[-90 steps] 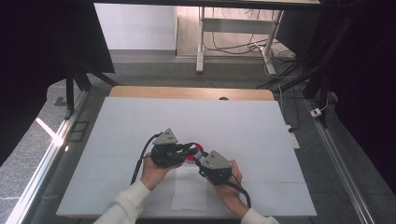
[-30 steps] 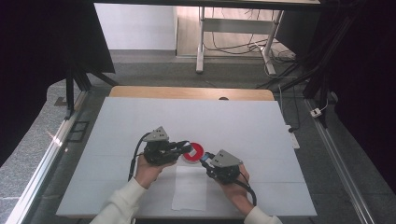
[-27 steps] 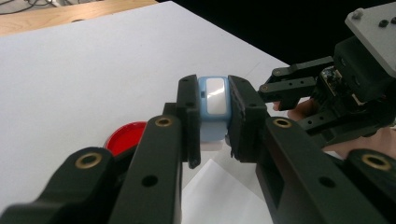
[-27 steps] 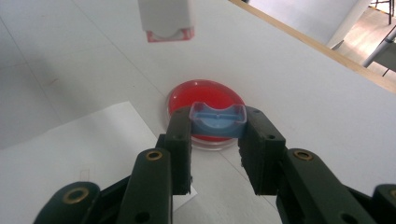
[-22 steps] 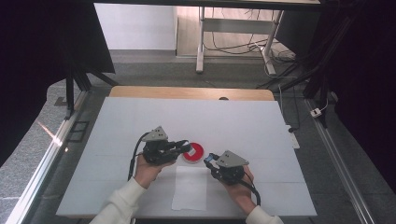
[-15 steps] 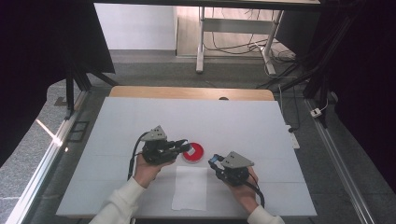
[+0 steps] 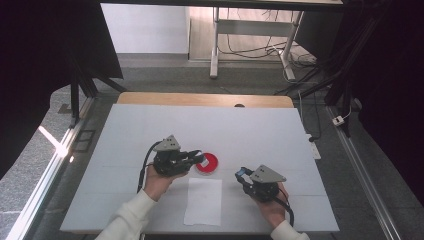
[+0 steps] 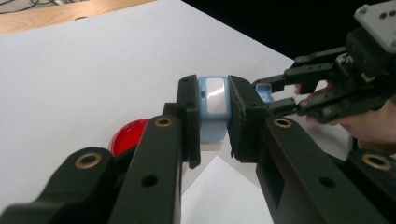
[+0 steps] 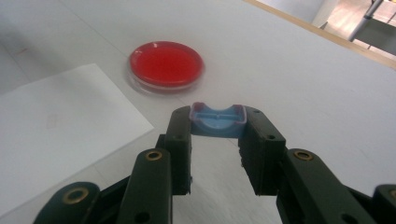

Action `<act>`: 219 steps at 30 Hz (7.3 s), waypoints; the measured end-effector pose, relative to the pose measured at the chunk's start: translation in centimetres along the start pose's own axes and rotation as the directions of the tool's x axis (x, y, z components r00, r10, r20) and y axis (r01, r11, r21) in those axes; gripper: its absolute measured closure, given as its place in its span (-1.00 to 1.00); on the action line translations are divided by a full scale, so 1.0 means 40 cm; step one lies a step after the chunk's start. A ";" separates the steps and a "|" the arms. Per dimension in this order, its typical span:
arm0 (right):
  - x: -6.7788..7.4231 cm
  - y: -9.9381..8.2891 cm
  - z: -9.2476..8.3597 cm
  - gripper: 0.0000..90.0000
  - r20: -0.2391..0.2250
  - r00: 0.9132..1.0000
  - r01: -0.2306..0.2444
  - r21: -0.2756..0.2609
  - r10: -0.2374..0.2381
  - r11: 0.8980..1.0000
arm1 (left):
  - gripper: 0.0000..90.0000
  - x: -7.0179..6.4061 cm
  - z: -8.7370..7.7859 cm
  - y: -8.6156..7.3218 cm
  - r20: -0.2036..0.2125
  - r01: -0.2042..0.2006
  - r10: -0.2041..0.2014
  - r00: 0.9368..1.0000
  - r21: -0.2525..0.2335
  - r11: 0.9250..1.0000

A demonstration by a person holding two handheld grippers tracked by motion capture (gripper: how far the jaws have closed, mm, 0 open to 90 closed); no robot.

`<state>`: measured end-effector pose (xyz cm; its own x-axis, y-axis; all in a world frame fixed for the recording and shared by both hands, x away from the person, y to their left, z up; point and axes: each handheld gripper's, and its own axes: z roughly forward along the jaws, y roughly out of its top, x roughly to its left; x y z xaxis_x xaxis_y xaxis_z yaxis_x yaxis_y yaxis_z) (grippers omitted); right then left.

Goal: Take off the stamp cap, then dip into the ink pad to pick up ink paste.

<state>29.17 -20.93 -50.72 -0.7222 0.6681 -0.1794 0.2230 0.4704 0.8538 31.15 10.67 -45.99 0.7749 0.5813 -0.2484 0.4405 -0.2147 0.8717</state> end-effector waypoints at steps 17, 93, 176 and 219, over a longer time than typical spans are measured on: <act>-0.073 -0.074 -0.107 0.45 0.096 0.995 -0.025 0.004 0.025 1.000 | 0.68 0.002 0.001 0.001 -0.008 -0.002 0.002 1.000 0.006 1.000; -0.137 -0.101 -0.144 0.45 0.162 0.986 -0.036 0.015 0.033 0.999 | 0.68 0.067 0.173 -0.003 -0.130 -0.099 0.134 0.982 0.248 0.964; -0.139 -0.101 -0.141 0.45 0.160 0.987 -0.034 0.015 0.031 0.999 | 0.68 0.068 0.166 0.016 -0.159 -0.117 0.165 0.974 0.270 0.956; -0.137 -0.101 -0.140 0.45 0.160 0.987 -0.029 0.013 0.027 0.999 | 0.69 0.078 0.196 0.005 -0.158 -0.111 0.167 0.973 0.315 0.943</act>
<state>28.59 -29.72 -50.44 -0.6021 0.7639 -0.2325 0.2524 0.4583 0.8522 37.21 6.28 -49.92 0.7560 0.6539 -0.0293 0.4723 -0.5140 0.7160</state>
